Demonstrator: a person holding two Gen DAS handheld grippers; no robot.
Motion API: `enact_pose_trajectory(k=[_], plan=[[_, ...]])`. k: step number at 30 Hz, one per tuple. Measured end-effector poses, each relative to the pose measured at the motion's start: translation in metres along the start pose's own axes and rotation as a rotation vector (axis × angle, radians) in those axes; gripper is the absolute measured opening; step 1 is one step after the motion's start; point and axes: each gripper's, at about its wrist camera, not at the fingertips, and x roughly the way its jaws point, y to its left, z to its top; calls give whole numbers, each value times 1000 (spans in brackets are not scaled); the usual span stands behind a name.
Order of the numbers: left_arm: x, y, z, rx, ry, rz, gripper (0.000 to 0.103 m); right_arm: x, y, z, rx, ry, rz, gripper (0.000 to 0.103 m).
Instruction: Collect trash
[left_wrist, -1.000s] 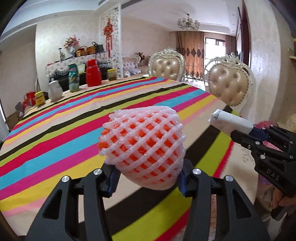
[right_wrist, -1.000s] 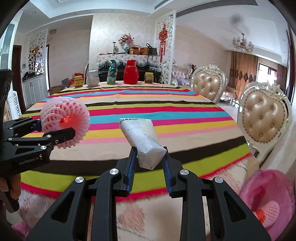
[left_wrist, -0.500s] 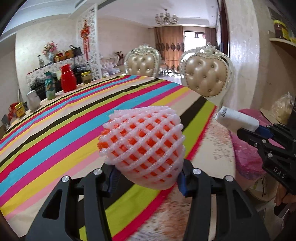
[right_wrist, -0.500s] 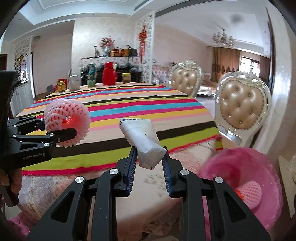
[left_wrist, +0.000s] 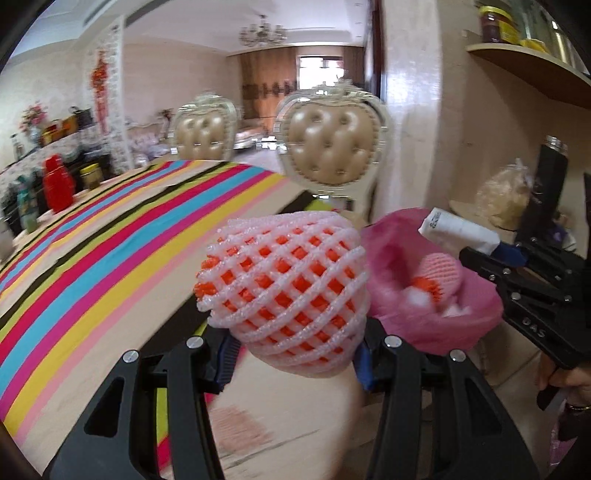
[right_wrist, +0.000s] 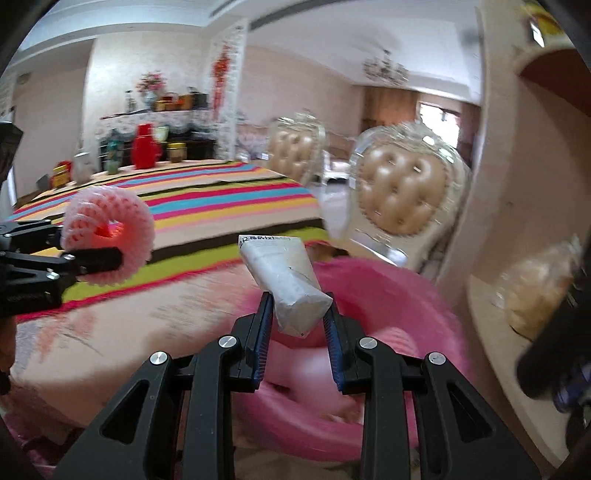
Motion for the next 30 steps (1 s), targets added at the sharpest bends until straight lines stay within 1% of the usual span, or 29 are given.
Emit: enact_pose_trajectory(k=[3,6,7,11,13,14,15,16,17,18,19,21,22,25,26,28,30], plan=[[17,-23,14,36,3,-64,49,6,-28,-9,29,31,-73,28],[37,-45,28,69,10,-130,49,13,-47,-20,64,60,-92,28],[43,-53,32,82,14,-158,49,17,-53,-24,77,76,-91,28],[70,-79,52,131,26,-211,49,34,-63,-32,102,101,-71,28],[86,-90,63,140,39,-241,50,43,-70,-35,117,107,-47,30],[94,-95,69,142,42,-255,52,48,-72,-37,118,110,-33,32],[104,-101,77,148,42,-266,53,54,-74,-39,110,124,-24,38],[109,-104,80,151,42,-271,59,52,-75,-42,108,130,-32,49],[115,-108,84,158,48,-270,74,51,-77,-42,113,127,-43,55],[117,-109,87,160,50,-263,80,46,-78,-43,123,114,-51,64],[117,-110,88,161,39,-249,83,41,-81,-44,136,97,-55,66],[112,-107,88,163,28,-236,87,31,-89,-44,144,83,-76,66],[109,-104,86,161,25,-217,91,27,-91,-44,146,76,-83,66],[91,-83,77,131,-22,-133,99,11,-100,-38,195,26,-98,67],[85,-76,74,121,-38,-111,98,5,-100,-36,216,9,-94,68],[72,-58,66,104,-61,-69,98,-6,-98,-31,252,-27,-104,78],[61,-44,60,92,-70,-24,98,-15,-89,-24,251,-49,-131,82]])
